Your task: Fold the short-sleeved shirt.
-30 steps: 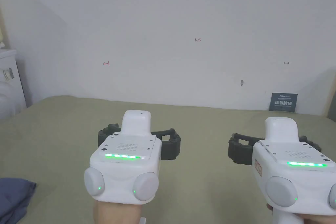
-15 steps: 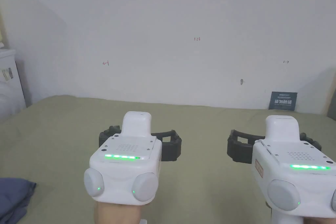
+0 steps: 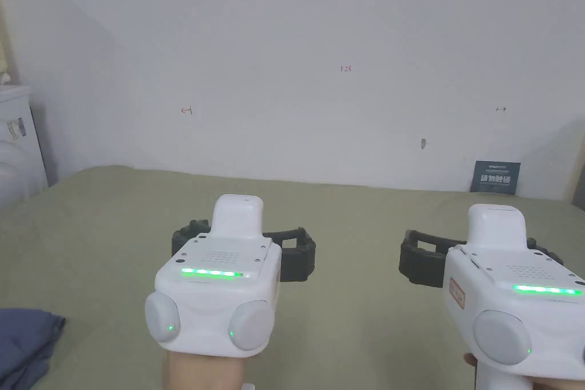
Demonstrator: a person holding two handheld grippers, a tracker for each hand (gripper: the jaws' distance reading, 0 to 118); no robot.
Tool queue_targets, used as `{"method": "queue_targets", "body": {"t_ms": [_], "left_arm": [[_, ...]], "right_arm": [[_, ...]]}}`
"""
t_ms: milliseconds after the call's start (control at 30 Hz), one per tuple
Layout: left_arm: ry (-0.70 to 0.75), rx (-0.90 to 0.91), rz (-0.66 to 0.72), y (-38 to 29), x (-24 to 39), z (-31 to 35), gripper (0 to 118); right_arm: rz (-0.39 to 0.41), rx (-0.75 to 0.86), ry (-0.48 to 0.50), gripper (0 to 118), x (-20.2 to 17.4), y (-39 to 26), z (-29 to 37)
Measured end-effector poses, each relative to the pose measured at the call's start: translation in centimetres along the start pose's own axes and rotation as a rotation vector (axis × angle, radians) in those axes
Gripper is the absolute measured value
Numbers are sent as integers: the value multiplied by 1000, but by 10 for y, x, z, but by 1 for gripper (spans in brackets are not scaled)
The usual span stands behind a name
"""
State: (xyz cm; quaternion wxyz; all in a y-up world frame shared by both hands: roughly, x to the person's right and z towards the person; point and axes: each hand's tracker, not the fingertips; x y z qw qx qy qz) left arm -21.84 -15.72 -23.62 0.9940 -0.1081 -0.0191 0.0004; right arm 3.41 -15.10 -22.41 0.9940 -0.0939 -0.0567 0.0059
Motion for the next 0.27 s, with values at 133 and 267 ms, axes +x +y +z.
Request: {"method": "queue_targets", "body": {"t_ms": [133,267], "left_arm": [[1,4,-2,0,0,1,118],[1,9,-1,0,-2,1,118]], "right_arm": [[26,13,-24,118,-2,0,0],[33,25,-31,118,-1,1,0]]}}
